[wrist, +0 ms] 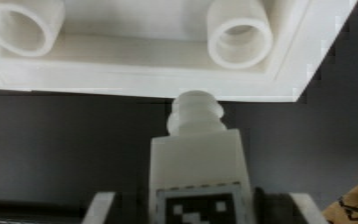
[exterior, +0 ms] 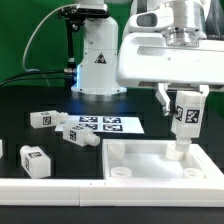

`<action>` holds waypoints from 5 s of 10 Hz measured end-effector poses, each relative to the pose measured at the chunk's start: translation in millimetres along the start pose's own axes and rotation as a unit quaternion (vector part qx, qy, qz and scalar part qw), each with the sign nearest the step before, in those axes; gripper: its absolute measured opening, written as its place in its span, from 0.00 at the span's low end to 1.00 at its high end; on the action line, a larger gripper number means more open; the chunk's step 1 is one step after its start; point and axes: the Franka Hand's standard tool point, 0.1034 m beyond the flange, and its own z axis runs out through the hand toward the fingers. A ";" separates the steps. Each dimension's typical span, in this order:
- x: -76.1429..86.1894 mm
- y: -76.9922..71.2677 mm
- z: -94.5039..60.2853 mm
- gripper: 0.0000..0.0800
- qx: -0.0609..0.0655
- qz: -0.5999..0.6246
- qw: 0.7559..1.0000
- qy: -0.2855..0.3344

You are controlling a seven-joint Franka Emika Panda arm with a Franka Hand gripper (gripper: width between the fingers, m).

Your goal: Assemble one leg

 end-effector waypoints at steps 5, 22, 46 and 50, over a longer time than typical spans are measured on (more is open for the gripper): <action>2.4 -7.4 12.4 0.35 0.013 0.012 1.000 -0.003; -30.9 -25.4 40.9 0.35 0.013 -0.017 1.000 -0.013; -10.7 -33.0 39.2 0.47 0.021 0.052 0.959 -0.278; -10.5 -30.7 39.5 0.36 -0.017 0.180 0.943 -0.278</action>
Offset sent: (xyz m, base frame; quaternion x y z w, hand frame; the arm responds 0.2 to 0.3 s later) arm 0.0138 0.0284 -0.0035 0.1020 -0.0043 0.0869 0.9910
